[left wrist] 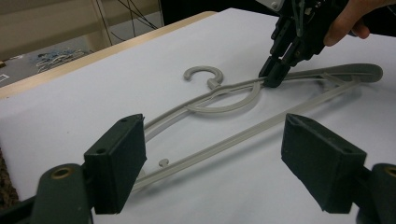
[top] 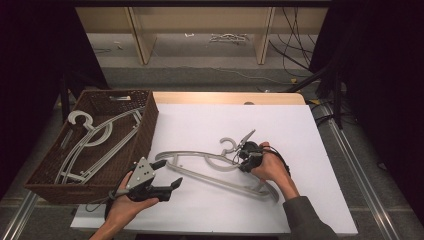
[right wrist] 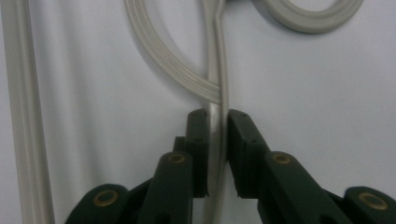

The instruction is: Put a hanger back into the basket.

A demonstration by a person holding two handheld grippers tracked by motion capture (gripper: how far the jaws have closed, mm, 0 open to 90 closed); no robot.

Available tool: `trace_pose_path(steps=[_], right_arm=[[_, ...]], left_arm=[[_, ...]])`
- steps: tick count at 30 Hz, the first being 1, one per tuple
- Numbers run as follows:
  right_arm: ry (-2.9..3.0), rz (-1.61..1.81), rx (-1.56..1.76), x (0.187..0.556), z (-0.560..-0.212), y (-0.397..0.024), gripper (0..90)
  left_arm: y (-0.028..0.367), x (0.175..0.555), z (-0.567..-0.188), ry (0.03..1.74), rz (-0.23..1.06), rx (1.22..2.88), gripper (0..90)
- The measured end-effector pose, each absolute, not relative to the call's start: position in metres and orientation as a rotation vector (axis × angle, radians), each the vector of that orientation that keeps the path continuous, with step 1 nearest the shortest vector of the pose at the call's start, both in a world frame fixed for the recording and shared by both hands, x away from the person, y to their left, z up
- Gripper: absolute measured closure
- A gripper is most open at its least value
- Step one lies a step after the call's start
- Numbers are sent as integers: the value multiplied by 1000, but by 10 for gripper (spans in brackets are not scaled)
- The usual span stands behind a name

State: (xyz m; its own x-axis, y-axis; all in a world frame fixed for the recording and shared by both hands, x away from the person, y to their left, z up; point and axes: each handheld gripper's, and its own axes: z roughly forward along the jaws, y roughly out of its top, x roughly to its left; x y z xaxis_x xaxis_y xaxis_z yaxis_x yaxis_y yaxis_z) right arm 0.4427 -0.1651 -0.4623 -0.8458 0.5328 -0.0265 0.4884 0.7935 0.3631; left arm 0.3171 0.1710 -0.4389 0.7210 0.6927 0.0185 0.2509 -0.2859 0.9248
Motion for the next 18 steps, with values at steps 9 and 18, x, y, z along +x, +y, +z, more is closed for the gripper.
trace_pose_path(steps=[9, 18], right_arm=[[2846, 483, 715, 438, -460, -160, 818], [2788, 466, 605, 429, -446, -158, 819]], left_arm=[[170, 317, -439, 732, 509, 1869, 221], [167, 325, -438, 699, 511, 1879, 221]])
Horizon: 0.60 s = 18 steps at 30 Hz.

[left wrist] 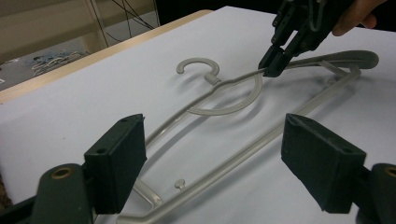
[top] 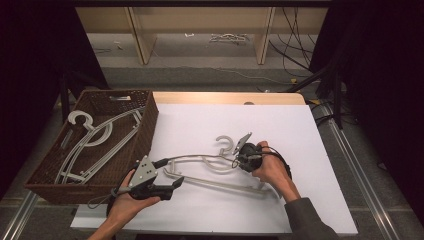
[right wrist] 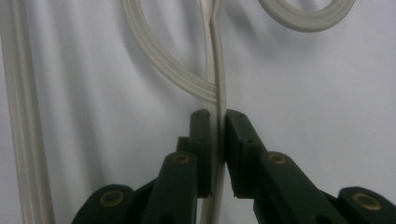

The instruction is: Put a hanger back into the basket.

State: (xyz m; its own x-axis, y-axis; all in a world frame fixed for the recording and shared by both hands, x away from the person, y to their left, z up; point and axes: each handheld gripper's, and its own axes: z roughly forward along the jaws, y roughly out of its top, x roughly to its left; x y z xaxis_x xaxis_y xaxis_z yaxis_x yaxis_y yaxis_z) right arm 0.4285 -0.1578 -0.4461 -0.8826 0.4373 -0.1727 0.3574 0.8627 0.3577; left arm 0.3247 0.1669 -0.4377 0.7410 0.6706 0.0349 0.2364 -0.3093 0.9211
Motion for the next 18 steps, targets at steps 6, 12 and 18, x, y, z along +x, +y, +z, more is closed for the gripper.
trace_pose_path(steps=[6, 12, 18], right_arm=[[2747, 450, 536, 418, -433, -155, 819], [2723, 455, 494, 411, -424, -153, 819], [2695, 466, 460, 405, -416, -152, 819]], left_arm=[[157, 341, -435, 727, 492, 1899, 226], [128, 364, -431, 694, 492, 1998, 234], [105, 389, -433, 690, 487, 2074, 269]])
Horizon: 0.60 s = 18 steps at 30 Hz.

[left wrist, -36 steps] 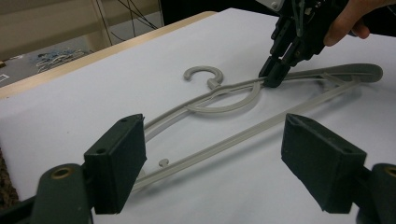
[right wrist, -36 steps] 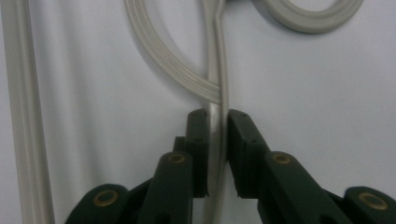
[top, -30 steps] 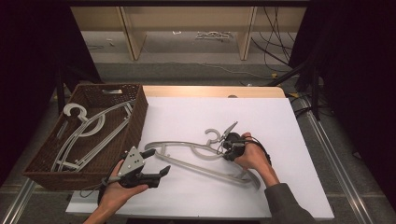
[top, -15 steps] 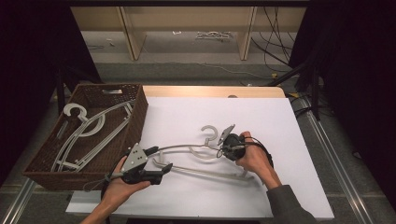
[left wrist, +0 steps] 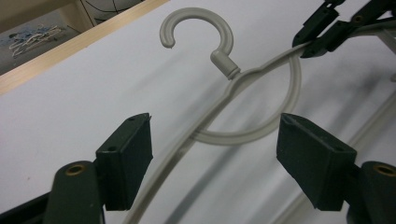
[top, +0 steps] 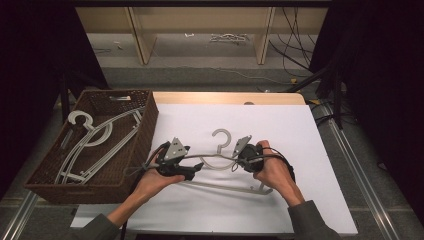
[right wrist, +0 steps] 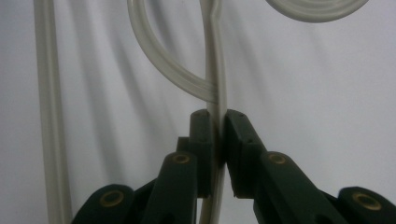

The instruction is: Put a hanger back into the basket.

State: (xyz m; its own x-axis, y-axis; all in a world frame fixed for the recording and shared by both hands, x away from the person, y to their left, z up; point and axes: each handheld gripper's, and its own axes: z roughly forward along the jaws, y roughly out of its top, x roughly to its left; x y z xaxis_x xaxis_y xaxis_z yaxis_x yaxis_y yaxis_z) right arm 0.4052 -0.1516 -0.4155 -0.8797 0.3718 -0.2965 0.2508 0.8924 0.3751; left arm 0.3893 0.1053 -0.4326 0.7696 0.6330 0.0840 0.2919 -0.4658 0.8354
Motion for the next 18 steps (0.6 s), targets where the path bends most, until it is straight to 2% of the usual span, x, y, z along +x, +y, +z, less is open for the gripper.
trace_pose_path(steps=[12, 18], right_arm=[[2681, 469, 425, 401, -409, -149, 820], [2676, 474, 408, 400, -408, -147, 819]], left_arm=[[73, 417, -442, 624, 449, 2204, 353], [67, 423, -444, 570, 453, 2255, 467]])
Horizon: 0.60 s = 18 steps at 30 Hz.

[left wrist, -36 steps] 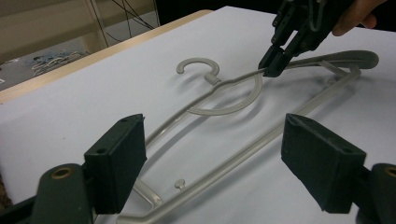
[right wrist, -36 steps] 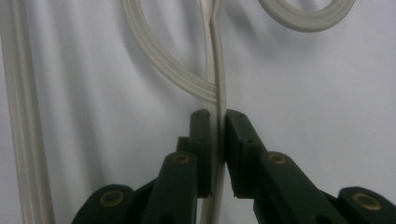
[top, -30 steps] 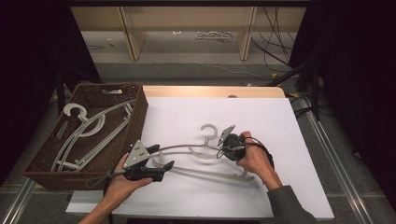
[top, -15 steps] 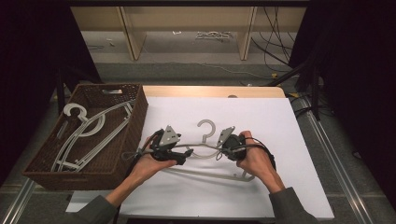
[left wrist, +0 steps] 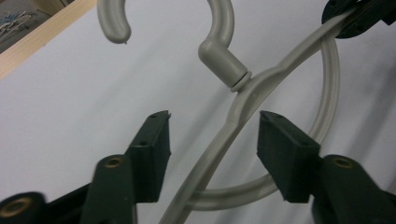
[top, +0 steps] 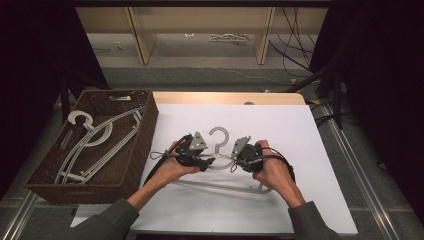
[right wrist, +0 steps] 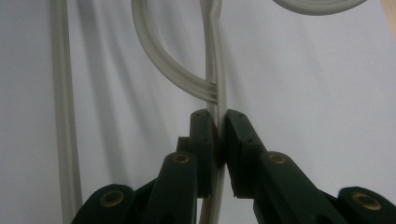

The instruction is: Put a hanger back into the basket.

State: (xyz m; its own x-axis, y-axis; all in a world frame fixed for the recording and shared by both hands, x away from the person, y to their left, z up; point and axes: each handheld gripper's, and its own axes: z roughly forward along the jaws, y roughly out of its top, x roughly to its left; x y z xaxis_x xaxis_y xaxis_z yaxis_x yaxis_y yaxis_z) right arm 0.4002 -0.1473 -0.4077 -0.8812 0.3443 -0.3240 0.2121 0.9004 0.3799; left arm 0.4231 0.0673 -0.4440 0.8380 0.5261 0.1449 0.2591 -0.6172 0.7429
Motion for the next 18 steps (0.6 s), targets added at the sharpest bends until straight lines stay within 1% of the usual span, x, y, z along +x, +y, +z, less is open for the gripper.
trace_pose_path(steps=[4, 6, 7, 9, 14, 17, 18], right_arm=[[2675, 478, 409, 399, -407, -146, 820], [2668, 479, 397, 399, -407, -146, 820], [2666, 476, 398, 399, -407, -146, 819], [2669, 480, 399, 399, -408, -146, 820], [2654, 472, 360, 401, -406, -149, 815], [2646, 473, 354, 402, -405, -150, 801], [2639, 482, 357, 402, -405, -150, 796]], left_arm=[[63, 430, -447, 501, 462, 2310, 535], [62, 430, -448, 479, 427, 2315, 650], [62, 429, -447, 449, 459, 2338, 665], [59, 426, -443, 395, 469, 2360, 692], [56, 418, -433, 322, 544, 2406, 729], [56, 414, -429, 281, 559, 2424, 754], [56, 415, -427, 240, 570, 2421, 762]])
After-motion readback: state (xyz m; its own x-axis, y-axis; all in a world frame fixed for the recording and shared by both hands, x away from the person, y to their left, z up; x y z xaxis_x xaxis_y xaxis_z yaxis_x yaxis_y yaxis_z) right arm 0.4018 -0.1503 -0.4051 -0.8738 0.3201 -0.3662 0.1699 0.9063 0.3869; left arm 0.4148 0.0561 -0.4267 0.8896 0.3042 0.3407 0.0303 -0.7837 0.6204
